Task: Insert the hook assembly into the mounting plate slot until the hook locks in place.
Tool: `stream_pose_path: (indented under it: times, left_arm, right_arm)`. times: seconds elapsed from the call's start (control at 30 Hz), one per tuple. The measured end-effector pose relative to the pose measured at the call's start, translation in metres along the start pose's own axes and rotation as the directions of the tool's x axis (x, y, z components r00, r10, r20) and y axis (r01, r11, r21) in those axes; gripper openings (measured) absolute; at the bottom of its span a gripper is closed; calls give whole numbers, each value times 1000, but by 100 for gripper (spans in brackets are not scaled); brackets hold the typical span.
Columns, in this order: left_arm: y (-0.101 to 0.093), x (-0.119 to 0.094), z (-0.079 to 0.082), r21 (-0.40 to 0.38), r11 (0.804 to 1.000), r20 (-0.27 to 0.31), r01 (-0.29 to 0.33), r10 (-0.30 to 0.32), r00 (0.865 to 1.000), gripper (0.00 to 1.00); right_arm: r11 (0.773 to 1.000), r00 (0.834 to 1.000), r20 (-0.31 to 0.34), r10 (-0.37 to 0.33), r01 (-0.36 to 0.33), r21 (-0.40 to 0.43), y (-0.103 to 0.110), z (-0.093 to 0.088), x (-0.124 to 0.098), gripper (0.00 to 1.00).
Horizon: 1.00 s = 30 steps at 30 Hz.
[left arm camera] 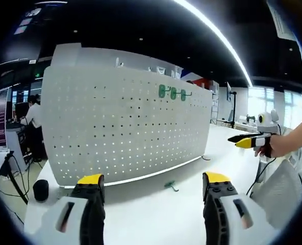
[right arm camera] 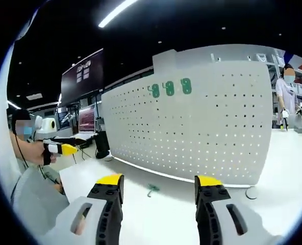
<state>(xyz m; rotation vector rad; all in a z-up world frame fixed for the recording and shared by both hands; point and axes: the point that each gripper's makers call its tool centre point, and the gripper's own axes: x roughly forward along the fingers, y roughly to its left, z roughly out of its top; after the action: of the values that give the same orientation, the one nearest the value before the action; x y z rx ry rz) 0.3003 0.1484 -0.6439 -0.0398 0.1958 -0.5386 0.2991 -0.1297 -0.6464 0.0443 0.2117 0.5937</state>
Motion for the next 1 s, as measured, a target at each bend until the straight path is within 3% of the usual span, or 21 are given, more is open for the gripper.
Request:
stream_pose_path:
  times: [0.63, 1.0]
  left_arm:
    - [4, -16, -22, -24, 1000, -46, -7, 6, 999, 80]
    - [1, -15, -22, -23, 1000, -53, 4, -5, 999, 80]
  right_arm:
    - [1000, 997, -83, 1, 0, 15, 3, -31, -19, 54]
    - [1000, 996, -94, 0, 3, 29, 6, -38, -20, 54]
